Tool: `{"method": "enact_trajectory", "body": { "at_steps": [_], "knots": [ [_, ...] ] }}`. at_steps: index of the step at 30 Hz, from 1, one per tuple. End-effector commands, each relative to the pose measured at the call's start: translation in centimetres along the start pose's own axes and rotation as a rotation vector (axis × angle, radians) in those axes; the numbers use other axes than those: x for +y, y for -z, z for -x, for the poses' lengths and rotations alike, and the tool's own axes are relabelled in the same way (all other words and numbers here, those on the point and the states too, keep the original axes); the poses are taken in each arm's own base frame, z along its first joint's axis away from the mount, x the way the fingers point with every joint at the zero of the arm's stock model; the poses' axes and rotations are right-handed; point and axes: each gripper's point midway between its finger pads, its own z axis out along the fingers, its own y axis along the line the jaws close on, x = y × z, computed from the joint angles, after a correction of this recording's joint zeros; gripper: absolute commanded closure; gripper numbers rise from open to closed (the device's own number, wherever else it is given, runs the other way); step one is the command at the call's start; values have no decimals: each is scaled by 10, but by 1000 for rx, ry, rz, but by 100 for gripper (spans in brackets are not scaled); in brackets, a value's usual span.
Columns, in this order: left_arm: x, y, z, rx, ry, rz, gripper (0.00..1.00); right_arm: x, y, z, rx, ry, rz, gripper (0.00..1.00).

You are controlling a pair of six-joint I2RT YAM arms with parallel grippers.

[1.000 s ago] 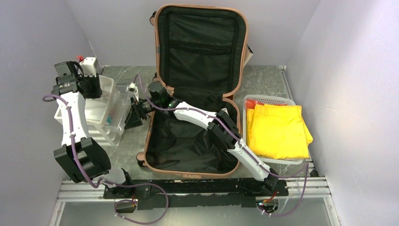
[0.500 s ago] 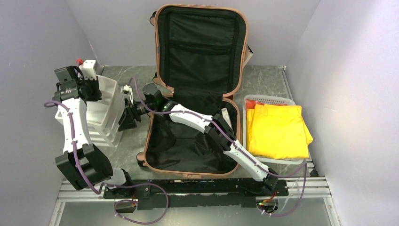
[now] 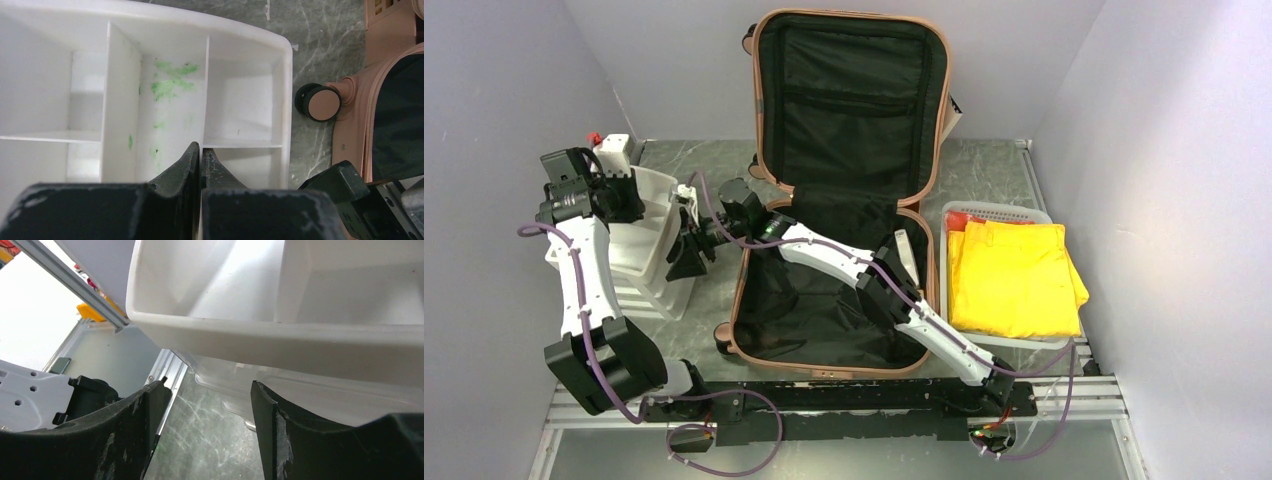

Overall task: Open, take out, and arrange the luggage
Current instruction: Close the drawer of the storage box.

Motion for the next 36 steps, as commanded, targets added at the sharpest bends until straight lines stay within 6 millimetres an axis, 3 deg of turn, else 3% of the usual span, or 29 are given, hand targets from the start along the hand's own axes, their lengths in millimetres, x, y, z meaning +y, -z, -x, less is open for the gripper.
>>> {"method": "enact_trajectory", "body": {
  "at_steps": [1,8,12,16,18,21,30,36],
  "knots": [
    [-37,15,-7,27,71,-141,95,17,-16,17,-32,127,19,31],
    [-24,18,19,-39,93,-130,95,42,33,32,107,109,-7,29],
    [-14,17,33,-68,120,-137,95,58,58,34,152,117,-56,15],
    [-4,18,39,-94,164,-150,95,51,69,26,132,-21,-105,5],
    [-1,20,42,-107,185,-163,95,41,77,32,75,-96,-112,1],
    [0,22,46,-125,214,-201,95,29,86,36,3,-214,-95,0],
    [-16,39,59,-196,255,-349,95,23,88,44,-122,-321,24,0],
    [-13,48,60,-247,310,-421,95,11,80,32,-153,-373,45,0]
  ]
}}
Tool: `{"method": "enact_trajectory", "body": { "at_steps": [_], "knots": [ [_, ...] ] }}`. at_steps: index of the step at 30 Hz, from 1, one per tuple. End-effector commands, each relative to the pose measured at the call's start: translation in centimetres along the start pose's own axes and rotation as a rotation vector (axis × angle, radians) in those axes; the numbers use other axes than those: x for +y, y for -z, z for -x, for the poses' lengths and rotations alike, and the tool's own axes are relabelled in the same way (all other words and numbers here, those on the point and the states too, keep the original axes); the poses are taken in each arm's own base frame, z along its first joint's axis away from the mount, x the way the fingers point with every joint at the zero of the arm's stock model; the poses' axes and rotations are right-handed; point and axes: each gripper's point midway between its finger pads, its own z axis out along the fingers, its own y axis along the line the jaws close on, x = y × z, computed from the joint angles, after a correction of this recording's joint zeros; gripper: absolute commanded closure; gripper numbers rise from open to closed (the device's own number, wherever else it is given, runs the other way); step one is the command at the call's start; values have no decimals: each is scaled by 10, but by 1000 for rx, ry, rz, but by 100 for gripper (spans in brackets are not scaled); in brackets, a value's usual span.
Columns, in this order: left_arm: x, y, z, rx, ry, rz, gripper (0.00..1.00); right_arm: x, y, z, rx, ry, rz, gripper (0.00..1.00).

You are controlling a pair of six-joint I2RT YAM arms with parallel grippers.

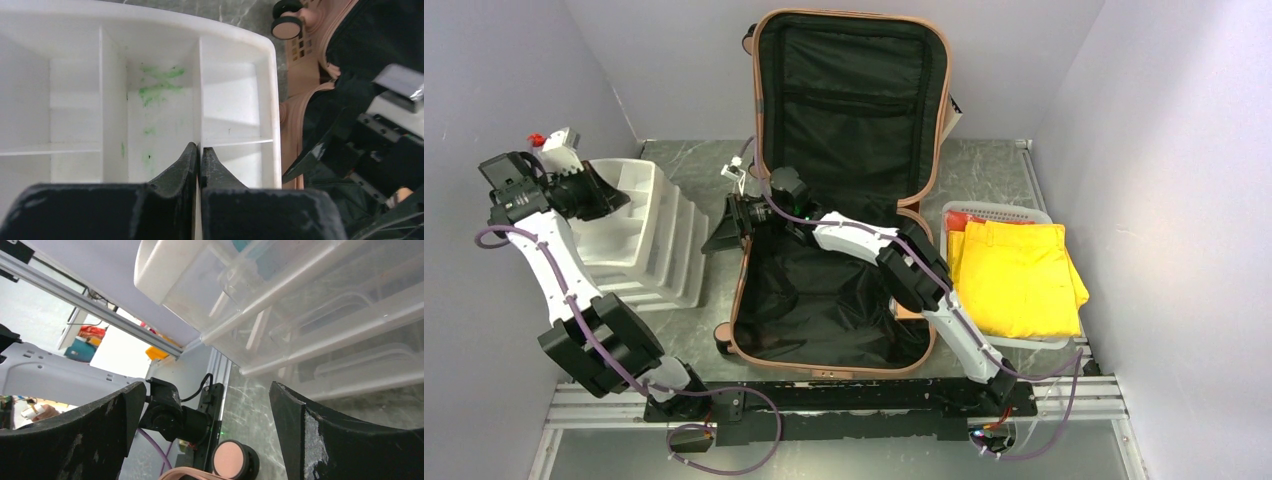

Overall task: Open, take out, and arrange the luggage
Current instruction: Close the drawer of the storage box, then open the drawer in the storage box.

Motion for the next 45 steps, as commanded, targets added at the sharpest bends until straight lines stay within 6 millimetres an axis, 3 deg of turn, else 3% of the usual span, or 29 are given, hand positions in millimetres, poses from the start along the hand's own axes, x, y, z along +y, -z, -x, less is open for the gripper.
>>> {"method": "enact_trajectory", "body": {
  "at_steps": [1,18,32,39,45],
  "knots": [
    [-47,18,29,-124,58,-251,95,18,-9,7,-40,23,98,0],
    [-63,27,7,-137,42,-323,95,21,-10,19,-133,-61,182,3],
    [-77,33,-6,-135,14,-378,95,10,-9,22,-193,-190,191,3],
    [-91,44,-7,-174,-25,-394,95,25,-1,28,-300,-318,299,3],
    [-80,48,0,-201,-44,-256,95,47,5,32,-318,-314,373,5]
  ]
}}
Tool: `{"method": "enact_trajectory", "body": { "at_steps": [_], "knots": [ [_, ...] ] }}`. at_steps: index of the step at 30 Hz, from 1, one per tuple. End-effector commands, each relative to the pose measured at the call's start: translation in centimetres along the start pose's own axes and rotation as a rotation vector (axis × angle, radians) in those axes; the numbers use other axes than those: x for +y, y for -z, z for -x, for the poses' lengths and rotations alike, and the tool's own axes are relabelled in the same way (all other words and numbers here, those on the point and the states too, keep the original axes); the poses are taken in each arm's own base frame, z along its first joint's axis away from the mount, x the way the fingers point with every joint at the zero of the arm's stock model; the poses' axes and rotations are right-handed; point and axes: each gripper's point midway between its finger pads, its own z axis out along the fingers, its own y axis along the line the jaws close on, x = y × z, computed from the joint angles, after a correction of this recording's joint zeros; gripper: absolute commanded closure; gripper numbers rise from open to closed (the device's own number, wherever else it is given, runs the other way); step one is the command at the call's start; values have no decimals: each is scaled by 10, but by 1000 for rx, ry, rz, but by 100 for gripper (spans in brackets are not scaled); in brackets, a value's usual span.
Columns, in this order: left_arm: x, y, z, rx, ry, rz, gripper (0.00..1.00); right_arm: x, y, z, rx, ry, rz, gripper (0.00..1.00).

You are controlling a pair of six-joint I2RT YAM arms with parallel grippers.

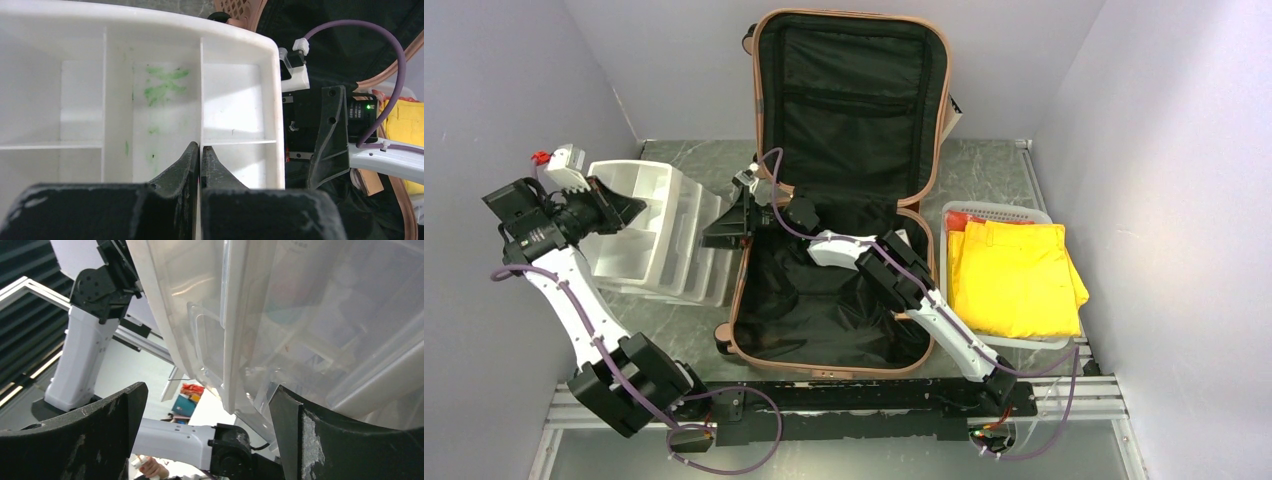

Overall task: Open, take out, and arrange the luggage
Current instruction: Open the drawer in the storage box.

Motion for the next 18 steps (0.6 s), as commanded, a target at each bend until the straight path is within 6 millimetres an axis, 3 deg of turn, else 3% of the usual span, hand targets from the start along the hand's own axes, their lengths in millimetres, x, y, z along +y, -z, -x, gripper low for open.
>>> {"method": "enact_trajectory", "body": {
  "at_steps": [1,11,15,18],
  "knots": [
    [-22,11,18,-53,-14,-4,95,45,-3,2,-36,37,145,6],
    [3,45,71,-178,-167,347,95,57,6,-5,-30,24,156,10],
    [2,47,73,-184,-179,354,95,65,5,-4,-33,50,181,10],
    [2,41,64,-167,-155,322,95,58,1,-6,-10,71,157,11]
  ]
}}
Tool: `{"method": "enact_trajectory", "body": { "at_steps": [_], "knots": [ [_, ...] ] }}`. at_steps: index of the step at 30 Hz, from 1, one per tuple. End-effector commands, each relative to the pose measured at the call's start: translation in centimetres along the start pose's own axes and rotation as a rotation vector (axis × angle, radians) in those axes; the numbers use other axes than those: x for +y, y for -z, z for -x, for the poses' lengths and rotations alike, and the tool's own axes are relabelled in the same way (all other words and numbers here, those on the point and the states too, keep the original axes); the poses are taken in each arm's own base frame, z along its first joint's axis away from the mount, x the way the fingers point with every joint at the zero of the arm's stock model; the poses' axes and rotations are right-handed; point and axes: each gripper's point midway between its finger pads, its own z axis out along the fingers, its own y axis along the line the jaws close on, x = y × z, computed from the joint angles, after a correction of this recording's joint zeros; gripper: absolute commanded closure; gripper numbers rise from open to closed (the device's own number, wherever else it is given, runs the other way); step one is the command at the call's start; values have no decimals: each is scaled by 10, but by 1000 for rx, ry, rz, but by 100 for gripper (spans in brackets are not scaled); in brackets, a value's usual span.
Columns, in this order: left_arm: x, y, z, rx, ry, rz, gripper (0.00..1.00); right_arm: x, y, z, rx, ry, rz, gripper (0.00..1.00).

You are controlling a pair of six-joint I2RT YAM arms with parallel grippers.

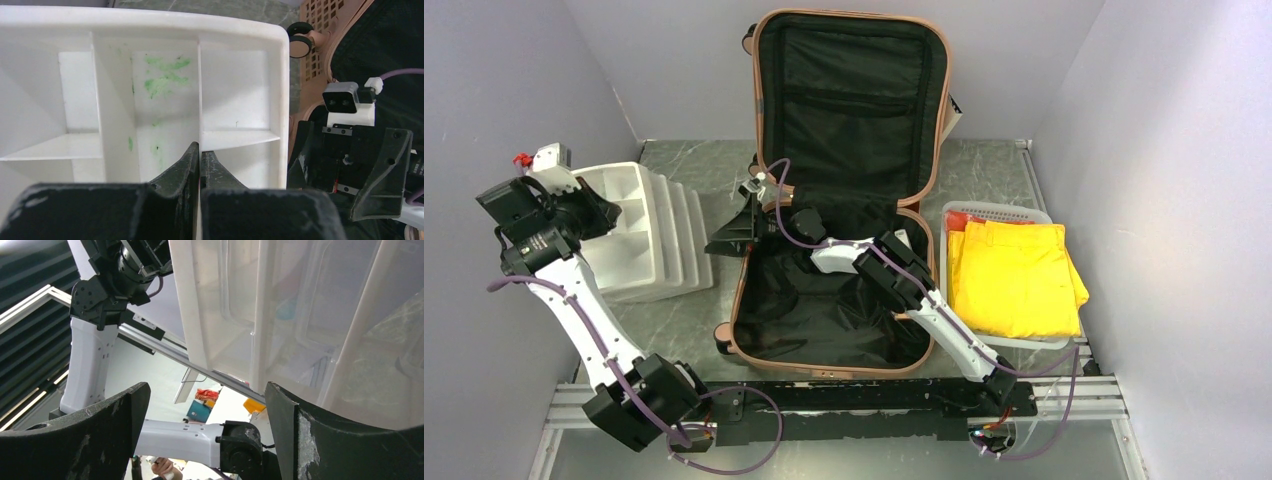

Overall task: Open, take out, and arrange the luggage
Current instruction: Open the drawer in the storage box.

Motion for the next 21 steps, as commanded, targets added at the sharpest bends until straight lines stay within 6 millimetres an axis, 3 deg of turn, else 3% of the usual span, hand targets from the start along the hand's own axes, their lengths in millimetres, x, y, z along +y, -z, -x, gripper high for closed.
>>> {"method": "enact_trajectory", "body": {
  "at_steps": [1,6,11,21],
  "knots": [
    [-23,17,48,-165,-116,-56,95,52,-18,-1,42,149,98,11],
    [-29,12,42,-135,-100,-122,95,28,-20,-2,78,187,30,15],
    [-29,14,42,-125,-128,-116,95,22,-25,3,113,285,7,15],
    [-51,15,21,-90,-148,-264,95,-8,-20,22,98,317,-79,17]
  ]
}}
